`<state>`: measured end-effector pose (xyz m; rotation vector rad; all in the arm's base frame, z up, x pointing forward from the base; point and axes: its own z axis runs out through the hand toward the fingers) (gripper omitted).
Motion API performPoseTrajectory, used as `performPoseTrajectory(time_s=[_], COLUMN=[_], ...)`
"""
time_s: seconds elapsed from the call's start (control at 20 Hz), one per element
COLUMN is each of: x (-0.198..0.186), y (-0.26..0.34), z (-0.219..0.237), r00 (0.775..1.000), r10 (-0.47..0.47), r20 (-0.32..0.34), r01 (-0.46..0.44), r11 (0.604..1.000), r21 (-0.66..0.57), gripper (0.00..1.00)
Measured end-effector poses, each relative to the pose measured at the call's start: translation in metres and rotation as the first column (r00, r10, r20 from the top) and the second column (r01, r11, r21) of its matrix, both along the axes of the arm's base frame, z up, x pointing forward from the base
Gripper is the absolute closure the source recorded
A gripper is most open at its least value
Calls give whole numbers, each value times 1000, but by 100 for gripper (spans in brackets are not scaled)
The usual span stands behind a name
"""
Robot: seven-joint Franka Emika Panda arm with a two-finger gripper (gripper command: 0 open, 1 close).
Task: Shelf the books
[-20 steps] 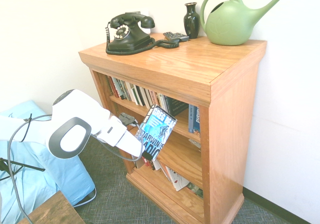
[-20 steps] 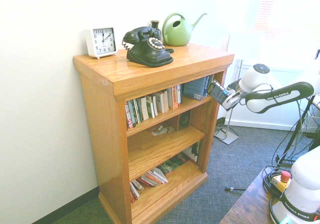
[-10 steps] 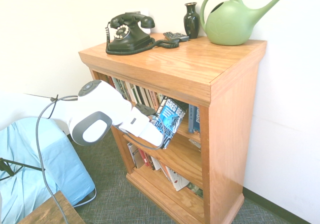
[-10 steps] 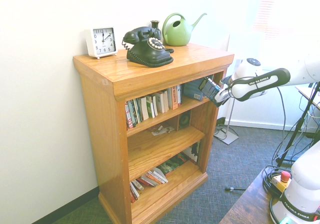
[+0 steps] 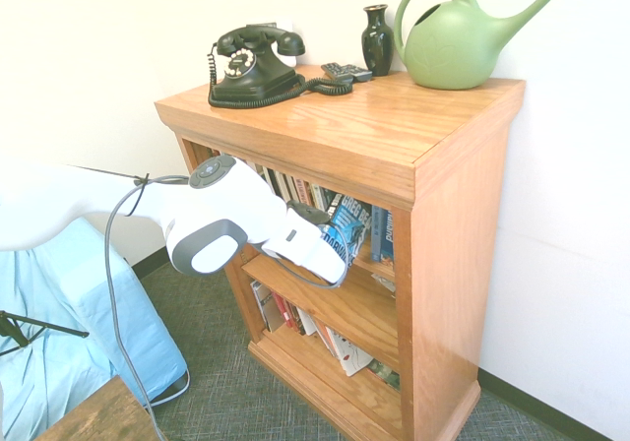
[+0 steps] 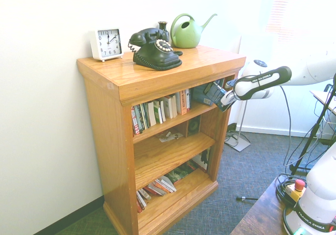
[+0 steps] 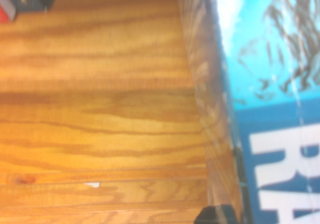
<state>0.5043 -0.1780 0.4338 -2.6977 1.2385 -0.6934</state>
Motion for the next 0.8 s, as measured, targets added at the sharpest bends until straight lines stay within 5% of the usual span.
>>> performPoseTrajectory(time_s=[0.8], x=[59], y=[-3], z=[-18], r00=[999], r10=[20], r20=[-27], r01=[-21], r11=[999], r21=[-25], gripper=[100])
